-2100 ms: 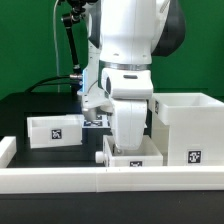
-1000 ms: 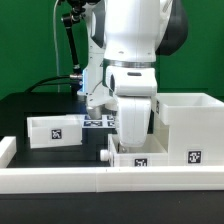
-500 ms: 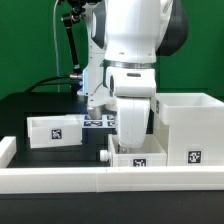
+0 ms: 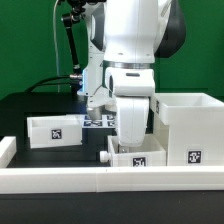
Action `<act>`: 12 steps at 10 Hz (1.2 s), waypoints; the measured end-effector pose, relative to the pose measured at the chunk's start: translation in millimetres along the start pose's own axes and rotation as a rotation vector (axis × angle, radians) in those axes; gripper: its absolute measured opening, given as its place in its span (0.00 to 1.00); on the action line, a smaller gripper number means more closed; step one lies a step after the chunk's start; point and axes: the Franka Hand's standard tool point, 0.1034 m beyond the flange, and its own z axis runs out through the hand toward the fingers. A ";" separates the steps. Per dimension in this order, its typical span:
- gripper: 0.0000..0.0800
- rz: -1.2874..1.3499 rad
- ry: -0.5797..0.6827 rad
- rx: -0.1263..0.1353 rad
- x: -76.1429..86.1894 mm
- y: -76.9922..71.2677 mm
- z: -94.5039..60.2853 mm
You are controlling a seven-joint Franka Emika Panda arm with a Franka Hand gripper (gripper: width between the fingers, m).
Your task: Assemble drawer
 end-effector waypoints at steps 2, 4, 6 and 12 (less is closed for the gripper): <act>0.05 0.003 0.000 -0.002 0.8 0.3 -0.1; 0.05 0.011 0.001 -0.008 1.9 1.2 -0.3; 0.05 0.030 0.001 -0.006 4.1 1.8 -0.6; 0.05 0.018 -0.006 0.013 3.4 0.5 -0.2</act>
Offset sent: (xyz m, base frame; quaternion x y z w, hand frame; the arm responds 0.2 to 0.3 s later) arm -0.0005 0.0098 0.0038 -0.0276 0.0068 -0.0040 0.9996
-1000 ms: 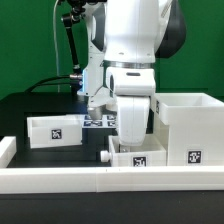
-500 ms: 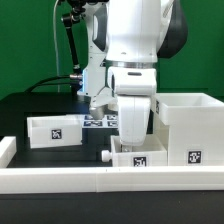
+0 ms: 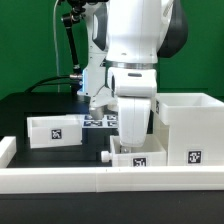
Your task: Assemble drawer
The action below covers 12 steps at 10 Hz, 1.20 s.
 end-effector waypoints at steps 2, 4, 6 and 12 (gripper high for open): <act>0.05 -0.029 -0.014 0.008 -1.6 -0.7 -0.6; 0.05 -0.026 -0.022 0.039 -3.7 -2.0 -0.8; 0.05 -0.025 -0.021 0.037 -3.5 -1.3 -0.8; 0.05 -0.033 -0.026 0.043 10.1 3.3 -5.1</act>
Offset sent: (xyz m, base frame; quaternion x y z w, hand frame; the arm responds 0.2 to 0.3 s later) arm 0.0000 0.0000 0.0000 0.0650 0.0000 0.0000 0.9979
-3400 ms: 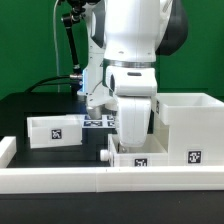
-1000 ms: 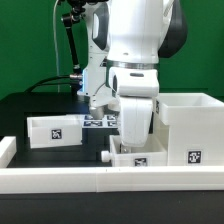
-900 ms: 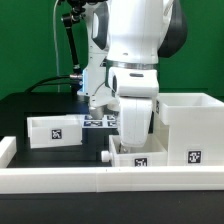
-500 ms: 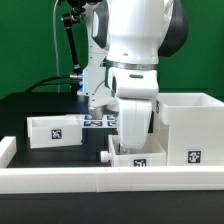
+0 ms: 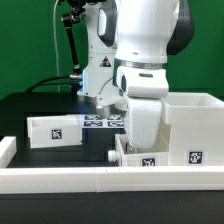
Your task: Assemble drawer
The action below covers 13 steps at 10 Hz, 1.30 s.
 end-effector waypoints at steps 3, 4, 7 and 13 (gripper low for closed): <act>0.05 0.010 0.000 0.003 -1.9 -0.1 1.1; 0.05 0.013 0.000 0.003 -2.9 0.1 0.6; 0.58 0.034 -0.007 0.005 -3.8 5.3 -16.5; 0.81 -0.090 -0.027 0.058 -60.4 31.5 -33.2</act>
Offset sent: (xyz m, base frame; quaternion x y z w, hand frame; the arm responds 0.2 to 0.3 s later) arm 0.0000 0.0000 0.0000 0.0000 0.0000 0.0000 1.0000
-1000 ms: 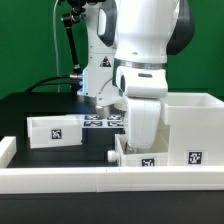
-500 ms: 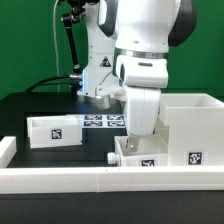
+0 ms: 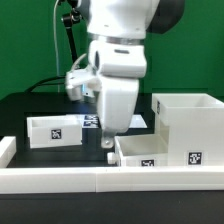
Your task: Assemble drawer
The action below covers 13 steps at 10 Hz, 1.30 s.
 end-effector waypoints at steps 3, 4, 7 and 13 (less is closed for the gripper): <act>0.81 0.010 0.002 -0.001 -3.8 0.3 2.4; 0.81 -0.010 0.035 0.009 -6.7 -0.6 10.9; 0.81 0.024 0.149 0.011 0.0 19.5 18.0; 0.81 0.094 0.325 0.009 15.2 13.2 20.9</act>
Offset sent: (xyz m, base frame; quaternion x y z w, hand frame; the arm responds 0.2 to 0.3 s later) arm 0.0000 0.0119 -0.0328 -0.0087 0.2439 -0.0369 0.9691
